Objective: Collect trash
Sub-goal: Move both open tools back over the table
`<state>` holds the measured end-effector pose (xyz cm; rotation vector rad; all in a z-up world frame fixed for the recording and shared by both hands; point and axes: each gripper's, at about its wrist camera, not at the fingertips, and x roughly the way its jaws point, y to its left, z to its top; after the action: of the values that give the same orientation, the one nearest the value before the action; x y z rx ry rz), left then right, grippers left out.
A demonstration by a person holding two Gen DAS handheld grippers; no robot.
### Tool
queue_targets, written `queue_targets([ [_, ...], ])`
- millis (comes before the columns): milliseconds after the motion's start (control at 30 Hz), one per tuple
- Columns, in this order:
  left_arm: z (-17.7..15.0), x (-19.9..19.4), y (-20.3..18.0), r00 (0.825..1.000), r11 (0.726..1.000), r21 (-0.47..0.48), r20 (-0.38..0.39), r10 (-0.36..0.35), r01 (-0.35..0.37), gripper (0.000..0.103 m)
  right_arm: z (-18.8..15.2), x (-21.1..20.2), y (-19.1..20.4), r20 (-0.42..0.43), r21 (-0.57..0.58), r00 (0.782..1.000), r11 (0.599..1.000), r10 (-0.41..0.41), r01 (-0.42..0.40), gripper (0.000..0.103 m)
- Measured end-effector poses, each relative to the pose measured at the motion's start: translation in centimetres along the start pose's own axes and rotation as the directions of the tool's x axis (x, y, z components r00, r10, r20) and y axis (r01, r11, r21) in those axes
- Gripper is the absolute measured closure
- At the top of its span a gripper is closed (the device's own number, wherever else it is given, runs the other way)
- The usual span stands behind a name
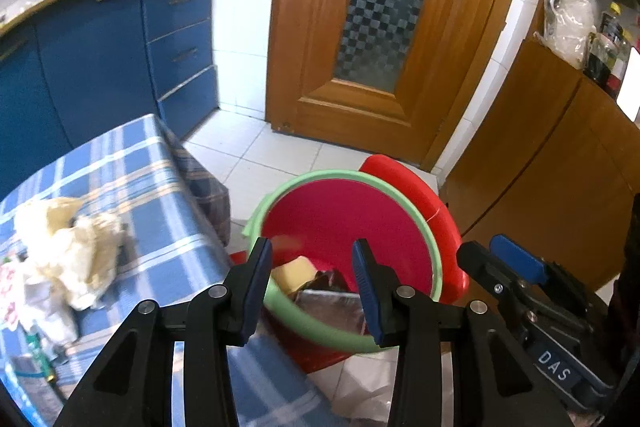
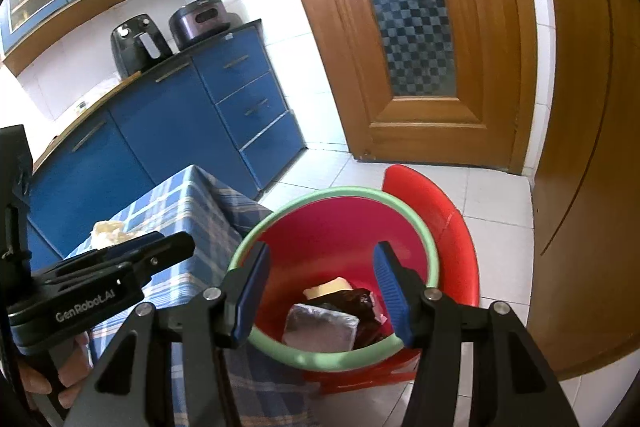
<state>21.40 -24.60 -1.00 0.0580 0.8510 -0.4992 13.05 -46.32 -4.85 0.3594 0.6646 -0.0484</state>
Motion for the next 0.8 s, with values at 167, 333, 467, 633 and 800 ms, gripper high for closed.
queue_targets([
  [167, -0.9, -3.2, 1.6, 0.999, 1.000, -0.014, 0.023, 0.027, -0.027, 0.060, -0.1, -1.0, 2.2, 0.009, -0.027, 0.999, 0.999, 0.032, -0.032, 0.046],
  [333, -2.0, -6.4, 3.9, 0.996, 0.997, -0.039, 0.046, 0.073, -0.071, 0.060, -0.6, -1.9, 4.7, 0.010, -0.065, 0.998, 0.996, 0.062, -0.061, 0.046],
  [467, -3.0, -8.7, 6.1, 0.992, 0.993, -0.056, 0.055, 0.111, -0.108, 0.060, -1.0, -2.4, 6.8, 0.005, -0.089, 0.996, 0.992, 0.090, -0.089, 0.046],
  [633, -4.6, -11.8, 9.7, 0.982, 0.979, -0.114, 0.066, 0.177, -0.169, 0.060, -1.8, -2.7, 9.9, -0.010, -0.132, 0.992, 0.983, 0.124, -0.125, 0.045],
  [800, -6.4, -14.5, 13.9, 0.967, 0.958, -0.166, 0.059, 0.246, -0.233, 0.059, -2.8, -2.9, 12.5, -0.033, -0.166, 0.988, 0.974, 0.150, -0.153, 0.042],
])
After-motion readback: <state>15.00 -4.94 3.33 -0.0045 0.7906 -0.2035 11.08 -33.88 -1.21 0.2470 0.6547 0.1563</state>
